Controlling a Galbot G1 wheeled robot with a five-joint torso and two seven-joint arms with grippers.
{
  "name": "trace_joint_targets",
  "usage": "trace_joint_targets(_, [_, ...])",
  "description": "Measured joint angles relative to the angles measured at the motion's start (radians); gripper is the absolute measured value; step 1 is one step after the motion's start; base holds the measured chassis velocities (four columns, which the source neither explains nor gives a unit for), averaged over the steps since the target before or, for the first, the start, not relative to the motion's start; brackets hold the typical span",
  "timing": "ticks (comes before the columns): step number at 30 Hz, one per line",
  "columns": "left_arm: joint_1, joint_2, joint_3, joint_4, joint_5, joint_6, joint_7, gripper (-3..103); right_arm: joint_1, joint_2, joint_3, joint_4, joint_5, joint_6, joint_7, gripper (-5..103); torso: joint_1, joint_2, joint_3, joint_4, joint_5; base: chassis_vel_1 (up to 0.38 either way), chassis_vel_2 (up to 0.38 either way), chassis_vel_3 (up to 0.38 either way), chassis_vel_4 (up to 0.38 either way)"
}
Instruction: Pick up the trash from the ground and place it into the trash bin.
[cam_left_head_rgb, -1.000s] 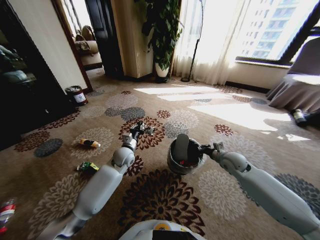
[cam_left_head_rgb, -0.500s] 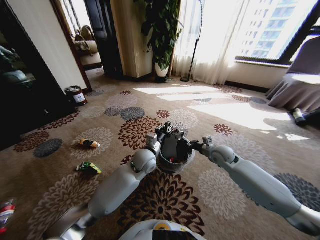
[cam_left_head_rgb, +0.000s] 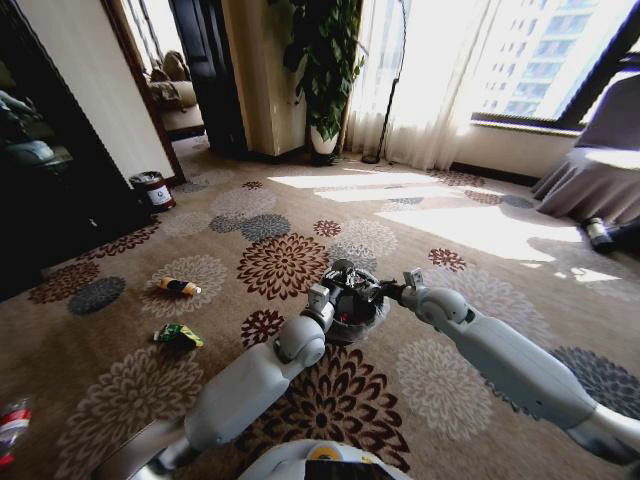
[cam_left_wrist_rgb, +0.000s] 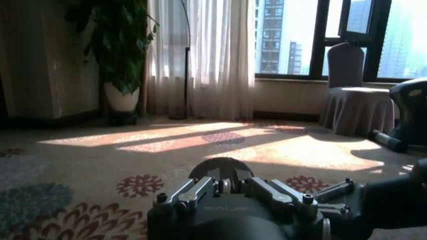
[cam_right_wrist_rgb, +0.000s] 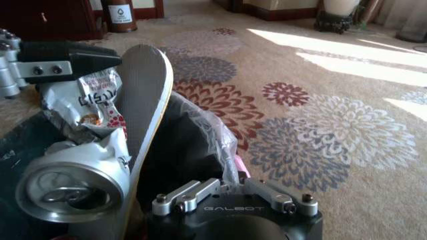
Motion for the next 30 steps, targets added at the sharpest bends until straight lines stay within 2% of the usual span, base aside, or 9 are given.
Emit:
trace_joint_targets(3, [-0.003, 0.000, -0.015, 0.038, 0.021, -0.024, 0.037, 28, -0.007, -0.009, 0.010, 0.010, 0.001, -0.001, 0.000, 1, 0.000, 0.000, 0.000, -0.0002, -0.0001, 0.000, 0.000, 0.000, 0.000])
trace_joint_targets(9, [0.019, 0.007, -0.010, 0.032, 0.027, -0.039, 0.050, 49, -0.029, -0.014, 0.035, 0.021, -0.002, 0.003, 0.000, 1, 0.000, 0.000, 0.000, 0.0002, -0.0001, 0.000, 0.000, 0.000, 0.000])
trace_joint_targets(12, [0.026, -0.003, -0.026, 0.020, 0.026, -0.044, 0.034, 55, -0.050, -0.016, 0.061, 0.027, -0.011, 0.006, 0.000, 1, 0.000, 0.000, 0.000, 0.0000, 0.0000, 0.000, 0.000, 0.000, 0.000])
trace_joint_targets(14, [0.042, -0.026, -0.110, -0.002, 0.011, 0.000, -0.020, 71, -0.085, -0.029, 0.092, 0.050, -0.018, 0.016, 0.000, 1, 0.000, 0.000, 0.000, -0.0003, -0.0001, 0.000, 0.000, 0.000, 0.000])
trace_joint_targets(18, [0.077, -0.010, -0.231, 0.016, -0.049, 0.073, -0.066, 82, -0.135, -0.051, 0.115, 0.084, -0.034, 0.051, 0.000, 1, 0.000, 0.000, 0.000, -0.0004, -0.0001, 0.000, 0.000, 0.000, 0.000])
trace_joint_targets(20, [0.087, 0.000, -0.250, 0.026, -0.053, 0.077, -0.065, 87, -0.143, -0.052, 0.119, 0.088, -0.036, 0.059, 0.000, 1, 0.000, 0.000, 0.000, -0.0004, -0.0004, 0.000, 0.000, 0.000, 0.000])
trace_joint_targets(23, [0.140, 0.038, -0.317, 0.060, -0.053, 0.054, -0.052, 97, -0.170, -0.053, 0.130, 0.092, -0.046, 0.082, -0.001, 1, 0.000, 0.000, 0.000, 0.0003, 0.0000, 0.000, 0.000, 0.000, 0.000])
trace_joint_targets(24, [0.196, 0.060, -0.349, 0.078, -0.030, 0.003, -0.050, 99, -0.189, -0.051, 0.136, 0.088, -0.068, 0.095, -0.001, 1, 0.000, 0.000, 0.000, 0.0008, -0.0003, 0.000, 0.000, 0.000, 0.000])
trace_joint_targets(30, [0.337, 0.072, -0.417, 0.085, 0.040, -0.062, -0.017, 100, -0.217, -0.047, 0.143, 0.084, -0.134, 0.089, 0.000, 1, 0.000, 0.000, 0.000, -0.0002, -0.0002, 0.000, 0.000, 0.000, 0.000])
